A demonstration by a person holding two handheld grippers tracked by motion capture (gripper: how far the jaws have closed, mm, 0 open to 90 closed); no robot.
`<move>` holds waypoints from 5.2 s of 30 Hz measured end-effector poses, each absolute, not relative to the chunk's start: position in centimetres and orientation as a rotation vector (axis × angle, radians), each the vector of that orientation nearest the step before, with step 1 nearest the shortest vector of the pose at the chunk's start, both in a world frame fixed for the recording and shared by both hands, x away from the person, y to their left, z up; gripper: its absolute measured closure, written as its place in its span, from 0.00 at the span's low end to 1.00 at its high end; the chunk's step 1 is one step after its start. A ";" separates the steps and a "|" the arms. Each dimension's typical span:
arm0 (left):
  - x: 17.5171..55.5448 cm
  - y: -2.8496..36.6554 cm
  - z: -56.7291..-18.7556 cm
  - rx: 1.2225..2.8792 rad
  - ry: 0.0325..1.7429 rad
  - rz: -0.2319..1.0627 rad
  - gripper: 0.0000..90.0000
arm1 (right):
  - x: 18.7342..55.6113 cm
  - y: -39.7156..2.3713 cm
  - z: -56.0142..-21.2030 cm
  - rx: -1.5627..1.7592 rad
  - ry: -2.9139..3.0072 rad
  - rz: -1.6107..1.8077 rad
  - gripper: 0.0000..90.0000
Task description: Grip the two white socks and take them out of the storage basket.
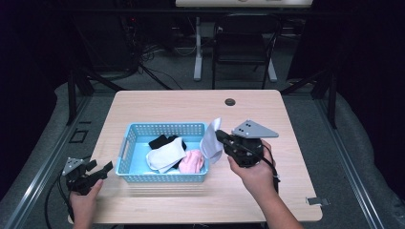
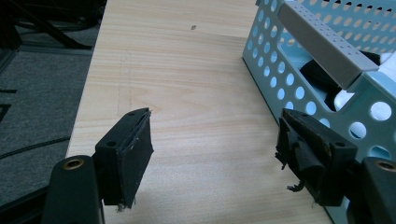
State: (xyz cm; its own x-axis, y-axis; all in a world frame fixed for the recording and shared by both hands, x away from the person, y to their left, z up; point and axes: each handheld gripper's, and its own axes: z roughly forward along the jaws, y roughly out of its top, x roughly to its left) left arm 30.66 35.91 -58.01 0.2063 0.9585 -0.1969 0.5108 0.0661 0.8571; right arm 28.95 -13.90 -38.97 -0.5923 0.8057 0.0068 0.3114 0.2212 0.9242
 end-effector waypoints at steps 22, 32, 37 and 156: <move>30.6 35.9 -58.1 1.578 1.431 0.625 0.30 | 28.7 -17.2 -47.2 1.191 2.045 1.217 0.99; 30.7 35.9 -58.1 1.582 1.430 0.624 0.30 | 29.3 -20.7 -51.0 1.362 1.991 1.153 0.99; 30.7 35.8 -58.1 1.586 1.431 0.623 0.30 | 29.6 -22.1 -52.4 1.430 1.968 1.138 0.99; 30.7 36.2 -58.0 1.560 1.430 0.608 0.29 | 43.6 -0.1 -51.4 1.619 2.499 0.818 0.76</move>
State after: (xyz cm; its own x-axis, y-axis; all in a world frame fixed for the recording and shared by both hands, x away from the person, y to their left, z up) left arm 30.71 36.21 -58.02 0.2077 0.9546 -0.2135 0.5087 0.0810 0.8571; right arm 43.60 -0.12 -51.37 -0.4491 0.8623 0.2340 0.8338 0.3104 0.4566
